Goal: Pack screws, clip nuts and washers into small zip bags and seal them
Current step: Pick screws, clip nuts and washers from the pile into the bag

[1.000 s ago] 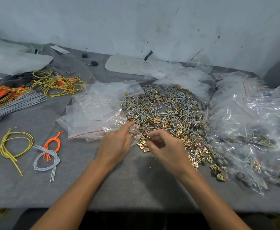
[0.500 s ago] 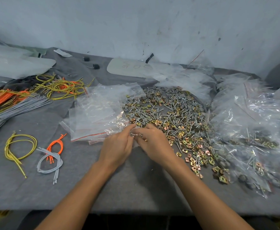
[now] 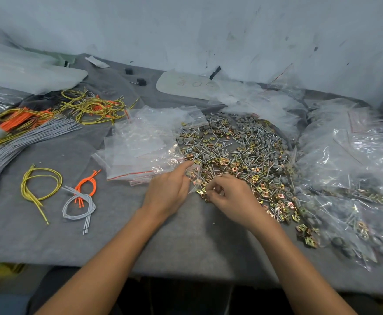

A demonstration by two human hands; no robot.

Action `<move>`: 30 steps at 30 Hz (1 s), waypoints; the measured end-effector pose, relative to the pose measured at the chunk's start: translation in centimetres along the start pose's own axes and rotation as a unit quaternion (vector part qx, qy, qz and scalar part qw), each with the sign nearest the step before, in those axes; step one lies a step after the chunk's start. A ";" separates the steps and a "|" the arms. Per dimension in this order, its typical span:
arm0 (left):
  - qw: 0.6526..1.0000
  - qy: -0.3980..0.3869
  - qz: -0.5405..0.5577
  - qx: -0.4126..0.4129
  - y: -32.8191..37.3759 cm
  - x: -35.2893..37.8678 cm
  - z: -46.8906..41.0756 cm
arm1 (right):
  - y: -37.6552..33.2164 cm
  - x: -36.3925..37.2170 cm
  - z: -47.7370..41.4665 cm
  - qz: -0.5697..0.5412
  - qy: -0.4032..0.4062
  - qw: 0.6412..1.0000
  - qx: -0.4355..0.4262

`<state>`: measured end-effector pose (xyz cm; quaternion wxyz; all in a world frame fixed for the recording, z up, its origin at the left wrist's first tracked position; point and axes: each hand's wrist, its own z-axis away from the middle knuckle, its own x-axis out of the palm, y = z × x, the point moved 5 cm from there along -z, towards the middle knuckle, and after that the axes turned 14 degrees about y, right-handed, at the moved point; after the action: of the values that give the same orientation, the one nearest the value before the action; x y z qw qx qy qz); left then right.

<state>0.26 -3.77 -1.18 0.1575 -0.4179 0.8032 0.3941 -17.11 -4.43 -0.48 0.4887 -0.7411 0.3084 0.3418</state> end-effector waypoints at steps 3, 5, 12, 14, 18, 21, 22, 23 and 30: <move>1.000 -0.001 0.000 0.001 0.0 0.0 -0.1 | 0.0 0.2 0.3 0.041 -0.032 0.999 -0.004; 1.000 -0.001 0.001 0.005 0.1 0.0 -0.1 | 0.0 0.3 0.6 0.057 -0.054 0.997 -0.007; 1.000 0.001 -0.004 0.007 0.0 0.0 -0.1 | 0.1 0.1 1.0 0.036 -0.065 0.997 -0.012; 1.000 0.002 -0.005 0.006 0.0 0.1 -0.1 | 0.1 0.1 1.1 0.032 -0.062 0.997 -0.014; 1.000 0.006 -0.006 0.010 0.0 0.2 -0.1 | 0.3 -0.2 1.2 -0.018 -0.019 1.000 0.010; 1.000 0.005 -0.003 0.007 -0.2 0.2 -0.1 | 0.1 -0.4 1.2 -0.118 0.017 0.991 0.053; 1.000 0.006 -0.002 0.005 -0.2 0.2 -0.1 | -0.1 -0.4 1.2 -0.154 0.028 0.985 0.066; 1.000 0.007 -0.001 0.005 -0.2 0.2 -0.1 | -0.4 -0.4 1.1 -0.188 0.036 0.978 0.077; 1.000 0.009 0.004 0.006 -0.2 0.1 -0.1 | -2.0 -1.1 1.7 -0.371 0.072 0.922 0.082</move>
<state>0.31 -3.93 -1.29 0.1505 -0.4171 0.8088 0.3863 -16.54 -2.07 0.96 0.6159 -0.7825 0.0727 0.0549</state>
